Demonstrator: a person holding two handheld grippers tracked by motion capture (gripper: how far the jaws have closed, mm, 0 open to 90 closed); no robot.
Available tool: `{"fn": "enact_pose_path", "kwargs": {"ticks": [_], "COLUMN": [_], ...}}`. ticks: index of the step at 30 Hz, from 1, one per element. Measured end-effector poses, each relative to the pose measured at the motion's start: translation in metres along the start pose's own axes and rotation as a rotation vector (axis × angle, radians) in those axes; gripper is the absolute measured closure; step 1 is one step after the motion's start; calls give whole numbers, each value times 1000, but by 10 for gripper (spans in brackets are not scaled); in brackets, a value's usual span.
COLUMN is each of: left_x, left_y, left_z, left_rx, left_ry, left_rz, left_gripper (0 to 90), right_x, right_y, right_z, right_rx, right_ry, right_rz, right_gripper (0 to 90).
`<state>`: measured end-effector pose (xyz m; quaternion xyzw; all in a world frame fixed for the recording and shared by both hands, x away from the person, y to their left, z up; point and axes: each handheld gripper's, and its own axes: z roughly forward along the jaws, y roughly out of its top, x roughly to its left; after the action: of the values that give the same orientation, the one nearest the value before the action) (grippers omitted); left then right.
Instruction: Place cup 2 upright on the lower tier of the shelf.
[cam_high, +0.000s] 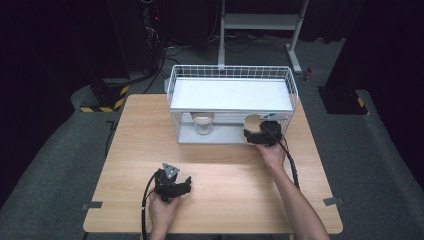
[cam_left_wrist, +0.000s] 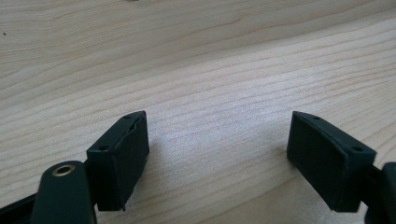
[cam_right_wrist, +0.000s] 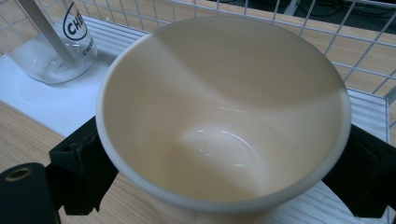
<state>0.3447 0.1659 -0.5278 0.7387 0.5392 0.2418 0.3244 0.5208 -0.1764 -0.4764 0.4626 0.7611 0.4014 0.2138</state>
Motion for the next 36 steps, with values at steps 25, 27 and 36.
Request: {"fn": "enact_pose_path", "kwargs": {"ticks": [25,27,36], "left_x": [0,0,0], "left_y": [0,0,0], "left_z": [0,0,0], "left_rx": [-1,0,0], "left_ry": [0,-1,-1], "left_rz": [4,4,4], "left_gripper": [215,216,215], "right_x": [1,1,2], "right_y": [1,1,-3], "right_z": [-2,-3,-10], "right_rx": [-16,-13,-9], "right_ry": [-3,-2,-6], "right_rz": [-4,8,7], "right_gripper": [78,78,78]}}
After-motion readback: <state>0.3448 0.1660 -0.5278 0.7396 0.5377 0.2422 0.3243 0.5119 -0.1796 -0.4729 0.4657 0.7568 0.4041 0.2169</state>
